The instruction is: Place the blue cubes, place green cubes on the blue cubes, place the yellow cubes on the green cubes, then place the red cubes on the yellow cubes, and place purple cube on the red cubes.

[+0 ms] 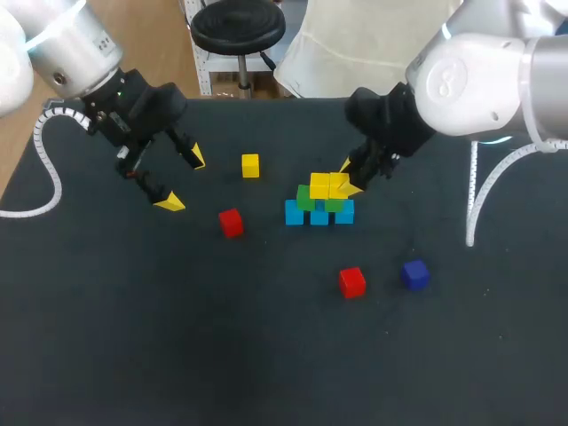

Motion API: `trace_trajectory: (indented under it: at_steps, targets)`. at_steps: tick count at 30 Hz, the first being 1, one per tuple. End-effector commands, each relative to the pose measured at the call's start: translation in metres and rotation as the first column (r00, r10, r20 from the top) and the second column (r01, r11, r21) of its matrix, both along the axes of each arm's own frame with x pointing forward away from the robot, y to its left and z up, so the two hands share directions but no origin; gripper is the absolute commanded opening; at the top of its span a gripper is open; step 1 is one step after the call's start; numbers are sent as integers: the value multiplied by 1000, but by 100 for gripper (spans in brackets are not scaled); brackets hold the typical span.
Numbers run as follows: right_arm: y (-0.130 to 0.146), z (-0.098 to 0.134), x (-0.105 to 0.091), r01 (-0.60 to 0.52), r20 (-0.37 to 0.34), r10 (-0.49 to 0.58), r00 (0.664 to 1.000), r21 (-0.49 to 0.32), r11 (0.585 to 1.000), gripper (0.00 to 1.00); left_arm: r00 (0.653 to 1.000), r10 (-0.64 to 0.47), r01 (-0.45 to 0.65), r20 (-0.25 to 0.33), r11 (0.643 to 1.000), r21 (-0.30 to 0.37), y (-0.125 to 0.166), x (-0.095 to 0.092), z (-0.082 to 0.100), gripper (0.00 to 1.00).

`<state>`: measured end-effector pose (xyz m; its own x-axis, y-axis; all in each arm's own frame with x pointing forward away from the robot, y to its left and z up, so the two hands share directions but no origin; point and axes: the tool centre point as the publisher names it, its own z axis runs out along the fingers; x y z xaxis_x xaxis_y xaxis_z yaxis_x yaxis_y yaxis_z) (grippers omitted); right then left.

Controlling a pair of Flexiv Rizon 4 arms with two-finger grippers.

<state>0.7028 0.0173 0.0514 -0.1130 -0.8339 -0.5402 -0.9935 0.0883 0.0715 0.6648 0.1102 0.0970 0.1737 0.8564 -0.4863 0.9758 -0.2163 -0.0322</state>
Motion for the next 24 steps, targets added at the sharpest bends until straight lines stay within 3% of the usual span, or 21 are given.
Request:
trace_trajectory:
  at_steps: [1, 8, 12, 14, 24]
  targets:
    - [0, 0, 1, -2, -3, 2, 1000, 1, 1000, 20, 1000, -2, 2, 1, 1000, -1, 1, 0, -1, 100]
    - [0, 0, 1, -3, -5, 3, 1000, 0, 1000, 31, 1000, -2, 2, 1, 1000, -1, 1, 0, -1, 100]
    - [0, 0, 1, -4, -7, 4, 1000, -2, 1000, 50, 1000, -2, 2, 1, 1000, -1, 1, 0, -1, 100]
    - [0, 0, 1, -5, -8, 5, 1000, -4, 1000, 97, 1000, -2, 2, 1, 1000, -1, 1, 0, -1, 100]
    - [-6, 9, -1, -2, -4, 2, 1000, -1, 1000, 100, 1000, -2, 2, 1, 1000, -1, 1, 0, -1, 100]
